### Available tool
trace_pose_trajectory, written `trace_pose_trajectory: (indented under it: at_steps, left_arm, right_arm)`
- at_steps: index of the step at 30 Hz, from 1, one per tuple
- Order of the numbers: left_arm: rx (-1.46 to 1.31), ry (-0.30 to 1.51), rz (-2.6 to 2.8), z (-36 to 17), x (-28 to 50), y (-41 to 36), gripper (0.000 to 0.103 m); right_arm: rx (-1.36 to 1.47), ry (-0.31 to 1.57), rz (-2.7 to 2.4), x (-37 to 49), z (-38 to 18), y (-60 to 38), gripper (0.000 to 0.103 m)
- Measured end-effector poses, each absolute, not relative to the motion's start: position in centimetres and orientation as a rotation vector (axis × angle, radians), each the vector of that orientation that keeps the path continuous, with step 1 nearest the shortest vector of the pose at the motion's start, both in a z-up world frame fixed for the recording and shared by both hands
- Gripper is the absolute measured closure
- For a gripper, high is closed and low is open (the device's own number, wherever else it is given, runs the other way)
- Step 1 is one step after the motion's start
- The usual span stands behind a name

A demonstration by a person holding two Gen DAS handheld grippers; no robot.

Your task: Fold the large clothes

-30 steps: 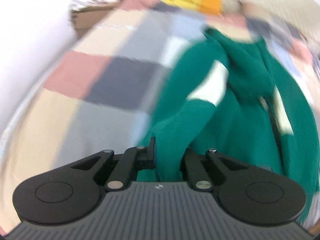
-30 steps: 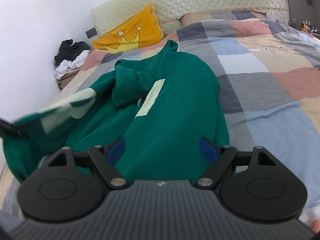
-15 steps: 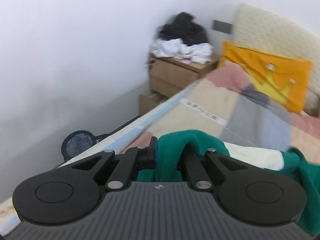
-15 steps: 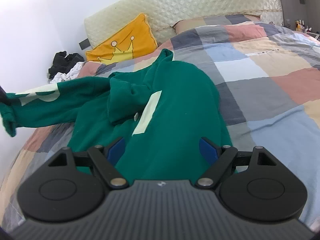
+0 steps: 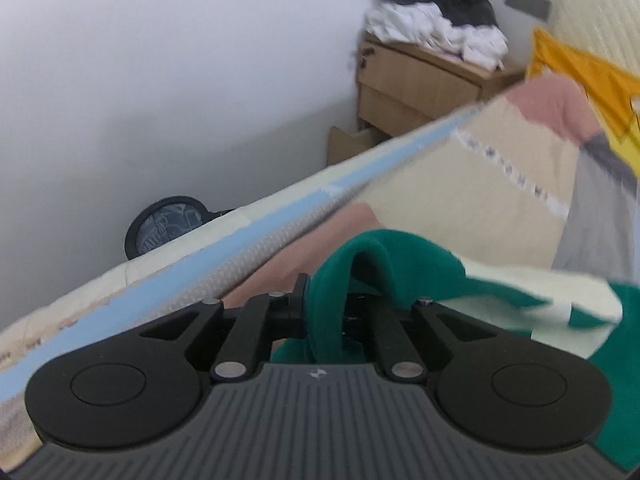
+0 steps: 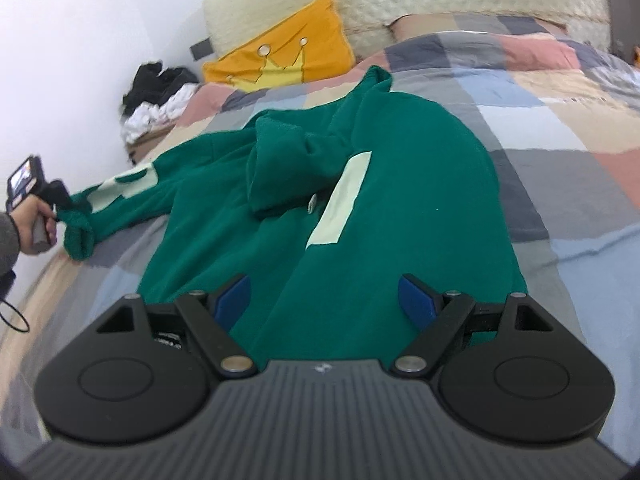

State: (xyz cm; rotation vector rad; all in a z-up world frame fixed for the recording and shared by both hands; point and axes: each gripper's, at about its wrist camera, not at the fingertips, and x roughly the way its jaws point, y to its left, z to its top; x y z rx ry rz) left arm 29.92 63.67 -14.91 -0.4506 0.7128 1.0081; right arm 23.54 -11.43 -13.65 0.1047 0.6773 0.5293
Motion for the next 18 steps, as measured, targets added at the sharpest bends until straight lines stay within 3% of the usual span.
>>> trace_pose_trajectory:
  at_steps: [1,2,3,4,11,18]
  left_arm:
    - [-0.44,0.727,1.01,-15.0,29.8,63.3,0.072]
    - [-0.439,0.746,1.011,-14.9,29.7,62.9,0.044]
    - [-0.445,0.762,1.004,-14.8,29.6,62.4,0.032]
    - [-0.456,0.764,0.981,-14.8,28.9,61.7,0.029]
    - [-0.463,0.743,0.849,-11.3,24.6,54.3,0.028]
    - [-0.242,0.769,0.675,-7.1,22.6,41.9,0.028]
  right_arm:
    - [0.094,0.681,0.537,23.6,-13.7,-11.2,0.021]
    - [0.09,0.685,0.548,23.6,-13.8,-11.0,0.02]
    - [0.087,0.691,0.562,23.6,-13.8,-10.9,0.021]
    - [0.085,0.695,0.572,23.5,-13.8,-10.8,0.021]
    - [-0.048,0.714,0.603,21.8,-13.8,-10.2,0.021]
    - [-0.089,0.734,0.663,19.5,-13.9,-10.8,0.021]
